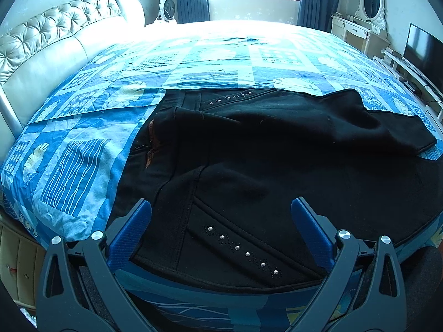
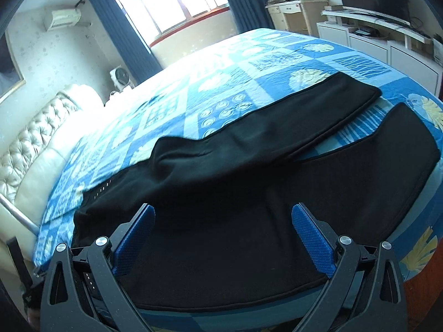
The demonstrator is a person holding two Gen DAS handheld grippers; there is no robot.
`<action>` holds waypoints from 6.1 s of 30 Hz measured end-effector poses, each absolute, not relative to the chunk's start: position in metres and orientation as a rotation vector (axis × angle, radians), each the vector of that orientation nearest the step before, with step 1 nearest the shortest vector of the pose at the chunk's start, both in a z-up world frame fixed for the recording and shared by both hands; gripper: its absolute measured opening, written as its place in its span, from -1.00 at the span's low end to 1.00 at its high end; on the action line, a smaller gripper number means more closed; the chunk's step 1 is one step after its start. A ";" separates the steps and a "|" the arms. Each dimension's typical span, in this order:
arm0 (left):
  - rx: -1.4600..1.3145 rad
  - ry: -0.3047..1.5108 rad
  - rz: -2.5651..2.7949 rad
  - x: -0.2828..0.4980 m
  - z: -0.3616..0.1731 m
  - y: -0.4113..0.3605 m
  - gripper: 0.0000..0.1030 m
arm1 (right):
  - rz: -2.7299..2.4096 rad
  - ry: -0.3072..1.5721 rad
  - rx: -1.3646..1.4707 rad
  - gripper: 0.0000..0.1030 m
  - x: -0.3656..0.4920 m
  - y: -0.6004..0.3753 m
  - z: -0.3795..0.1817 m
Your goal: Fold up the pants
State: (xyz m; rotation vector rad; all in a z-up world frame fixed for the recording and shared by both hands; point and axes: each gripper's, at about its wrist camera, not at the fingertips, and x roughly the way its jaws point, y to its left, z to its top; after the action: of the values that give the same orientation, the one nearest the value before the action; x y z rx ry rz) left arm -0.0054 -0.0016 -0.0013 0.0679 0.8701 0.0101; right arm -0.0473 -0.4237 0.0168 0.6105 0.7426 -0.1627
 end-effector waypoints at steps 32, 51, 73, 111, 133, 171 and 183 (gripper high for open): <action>0.087 0.945 0.114 -0.001 -0.016 -0.002 0.96 | -0.384 -0.105 1.707 0.93 -0.140 -0.653 -0.097; 0.042 0.951 0.029 0.018 -0.021 0.025 0.96 | -0.894 0.354 1.151 0.91 -0.177 -0.682 -0.061; -0.197 1.122 -0.280 0.257 -0.058 0.156 0.96 | 0.345 0.948 0.276 0.91 0.200 -0.324 -0.019; -0.143 0.902 -0.534 0.226 0.044 0.129 -0.86 | 0.347 0.875 -0.375 -0.73 0.163 -0.240 0.038; -0.167 0.913 -0.507 0.090 0.027 0.144 -0.86 | 0.385 0.962 -0.288 0.16 0.185 -0.260 0.007; -0.476 1.085 -0.312 0.004 -0.037 0.217 -0.68 | 0.314 1.011 -0.249 0.01 0.003 -0.254 -0.033; -0.694 1.103 -0.323 0.008 -0.062 0.159 -0.15 | 0.405 1.048 0.511 0.11 0.002 -0.271 -0.053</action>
State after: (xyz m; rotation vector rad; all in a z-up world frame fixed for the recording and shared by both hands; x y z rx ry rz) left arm 0.0077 0.1585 -0.0619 -0.6942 1.1029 -0.3225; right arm 0.0019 -0.2713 -0.0525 0.5108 1.0483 0.4054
